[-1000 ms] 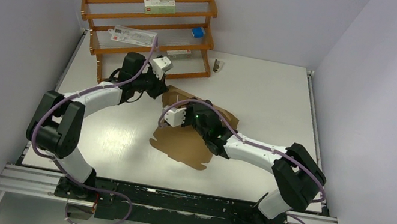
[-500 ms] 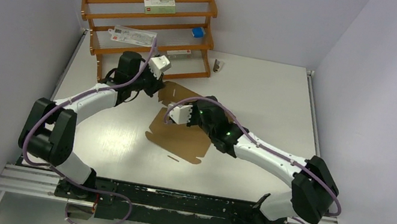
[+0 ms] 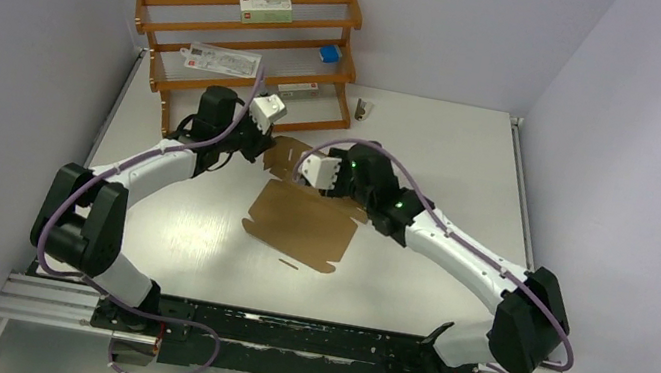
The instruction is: Fold the paper box
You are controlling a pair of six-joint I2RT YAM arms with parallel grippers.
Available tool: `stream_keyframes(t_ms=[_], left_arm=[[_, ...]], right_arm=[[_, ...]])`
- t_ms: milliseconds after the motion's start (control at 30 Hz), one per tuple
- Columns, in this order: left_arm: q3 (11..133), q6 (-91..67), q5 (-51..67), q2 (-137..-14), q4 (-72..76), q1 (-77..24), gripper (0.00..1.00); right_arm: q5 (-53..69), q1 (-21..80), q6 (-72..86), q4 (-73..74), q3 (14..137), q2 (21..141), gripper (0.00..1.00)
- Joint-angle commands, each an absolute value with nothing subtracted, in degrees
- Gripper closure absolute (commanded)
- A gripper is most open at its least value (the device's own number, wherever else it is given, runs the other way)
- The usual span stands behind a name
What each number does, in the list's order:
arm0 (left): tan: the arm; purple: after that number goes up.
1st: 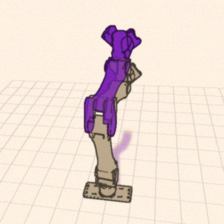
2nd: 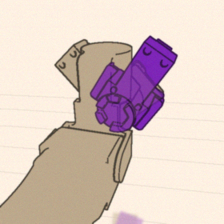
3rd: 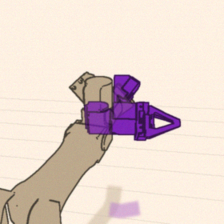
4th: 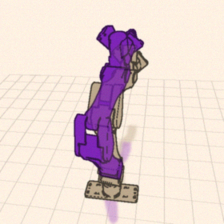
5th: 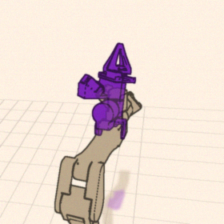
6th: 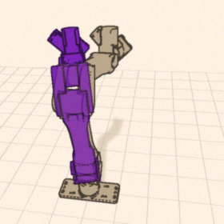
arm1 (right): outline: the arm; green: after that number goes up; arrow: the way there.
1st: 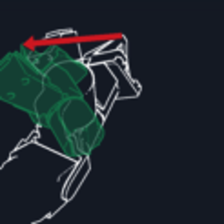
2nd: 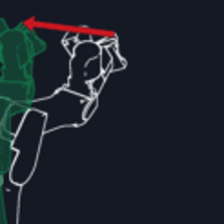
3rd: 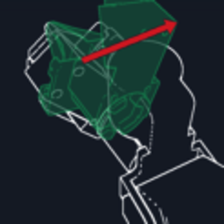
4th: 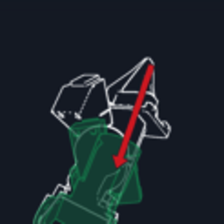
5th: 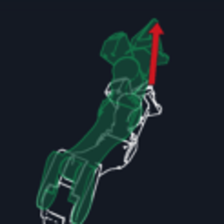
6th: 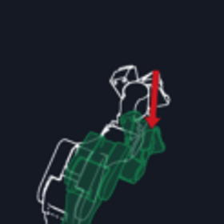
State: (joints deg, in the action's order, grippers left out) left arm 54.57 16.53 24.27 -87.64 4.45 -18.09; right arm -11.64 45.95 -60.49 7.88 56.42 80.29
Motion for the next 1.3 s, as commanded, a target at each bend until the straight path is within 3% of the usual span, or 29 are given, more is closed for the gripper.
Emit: stream_keyframes(t_ms=[0,467,733,1267], left_arm=[[54.8,18.3,23.3,-86.9,4.7,-19.2,0.95],[55.3,18.1,23.0,-86.9,4.5,-19.7,0.95],[55.1,18.0,23.0,-86.6,4.6,-19.9,0.95],[54.8,17.8,22.7,-86.1,4.5,-20.5,0.95]], right_arm=[[-4.7,43.0,-56.9,16.0,62.7,80.2,0.47],[1.0,41.9,-57.2,18.6,67.0,83.7,0.5],[-2.5,42.0,-58.6,15.5,65.5,84.9,0.69],[-4.7,42.9,-59.3,10.9,63.9,85.3,0.67]])
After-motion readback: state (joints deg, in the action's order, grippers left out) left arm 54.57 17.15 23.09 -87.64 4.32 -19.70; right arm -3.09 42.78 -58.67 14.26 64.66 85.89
